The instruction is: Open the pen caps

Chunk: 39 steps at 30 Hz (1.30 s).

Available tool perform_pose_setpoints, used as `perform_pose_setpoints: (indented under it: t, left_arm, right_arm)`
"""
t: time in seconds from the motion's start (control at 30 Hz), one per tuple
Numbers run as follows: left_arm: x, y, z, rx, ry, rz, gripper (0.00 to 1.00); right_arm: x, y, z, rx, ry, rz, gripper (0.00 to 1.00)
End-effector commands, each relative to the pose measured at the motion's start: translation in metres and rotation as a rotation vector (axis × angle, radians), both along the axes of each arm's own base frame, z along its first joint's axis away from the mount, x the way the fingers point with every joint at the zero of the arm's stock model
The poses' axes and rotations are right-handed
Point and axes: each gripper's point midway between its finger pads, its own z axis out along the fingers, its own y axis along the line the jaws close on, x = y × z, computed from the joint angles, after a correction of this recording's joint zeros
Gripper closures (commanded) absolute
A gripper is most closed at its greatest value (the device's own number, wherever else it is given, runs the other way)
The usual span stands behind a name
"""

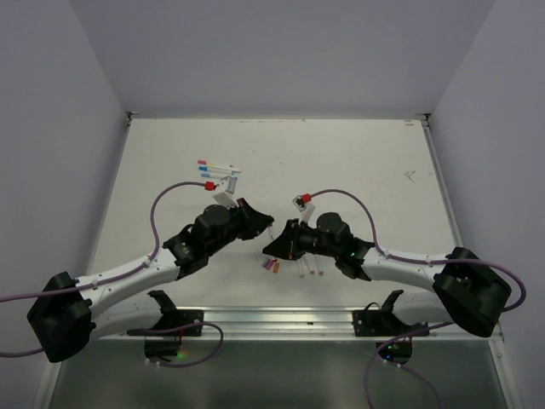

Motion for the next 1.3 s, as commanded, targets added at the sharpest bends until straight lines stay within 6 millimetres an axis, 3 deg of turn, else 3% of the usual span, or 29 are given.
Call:
perform_pose_setpoints:
  t: [0.0,0.13,0.17,0.23,0.27,0.33,0.5,0.7,0.83,0.9,0.93,1.0,1.03,1.1,1.13,1.17,1.23,1.27]
  left_arm:
    - [0.007,-0.001,0.016,0.006,-0.049,0.005,1.0]
    - [0.012,0.005,0.011,0.087,-0.034,0.031,1.0]
    - [0.014,0.01,-0.007,0.173,0.01,0.045,1.0]
    - [0.024,0.013,-0.001,0.264,0.02,0.067,1.0]
    - [0.026,0.022,-0.017,0.353,0.065,0.097,1.0]
    - [0.035,0.023,-0.007,0.37,0.052,0.128,1.0]
    - [0.051,0.022,0.009,0.381,0.018,0.184,1.0]
    - [0.06,0.032,0.002,0.43,0.028,0.248,1.0]
    - [0.066,0.038,-0.003,0.396,0.04,0.251,1.0]
    - [0.063,0.036,-0.007,0.38,0.045,0.231,1.0]
    - [0.064,0.031,0.003,0.337,0.012,0.217,1.0]
    - [0.056,0.028,-0.005,0.312,0.014,0.181,1.0]
    - [0.055,0.024,0.007,0.26,-0.019,0.167,1.0]
    - [0.046,0.027,-0.004,0.234,-0.01,0.146,1.0]
    - [0.045,0.019,0.02,0.132,-0.074,0.124,1.0]
    - [0.039,0.024,0.008,0.106,-0.068,0.118,1.0]
    - [0.032,0.02,0.04,-0.042,-0.164,0.079,1.0]
    - [0.029,0.023,0.037,-0.065,-0.167,0.072,1.0]
  right_arm:
    - [0.001,0.008,0.017,0.037,-0.038,0.023,1.0]
    - [0.006,-0.003,0.001,-0.112,-0.043,-0.011,1.0]
    - [0.006,-0.007,-0.001,-0.162,-0.086,-0.01,1.0]
    - [0.019,-0.024,-0.012,-0.327,-0.123,-0.116,1.0]
    - [0.015,-0.026,-0.013,-0.379,-0.163,-0.115,1.0]
    - [0.027,-0.044,-0.018,-0.521,-0.21,-0.217,1.0]
    - [0.022,-0.057,-0.031,-0.726,-0.328,-0.285,1.0]
    - [0.021,-0.08,-0.038,-0.855,-0.398,-0.381,1.0]
    - [0.012,-0.081,-0.04,-0.79,-0.398,-0.343,1.0]
    - [0.0,-0.064,-0.035,-0.67,-0.379,-0.267,1.0]
    - [-0.005,-0.063,-0.036,-0.647,-0.379,-0.236,1.0]
    - [-0.016,-0.053,-0.023,-0.546,-0.366,-0.182,1.0]
    - [-0.018,-0.051,-0.018,-0.511,-0.356,-0.172,1.0]
    - [-0.03,-0.041,-0.007,-0.404,-0.314,-0.102,1.0]
    - [-0.026,-0.042,-0.004,-0.362,-0.272,-0.104,1.0]
    - [-0.028,-0.04,0.004,-0.302,-0.255,-0.089,1.0]
    - [-0.033,-0.036,0.008,-0.195,-0.191,-0.046,1.0]
    - [-0.034,-0.035,0.013,-0.159,-0.177,-0.034,1.0]
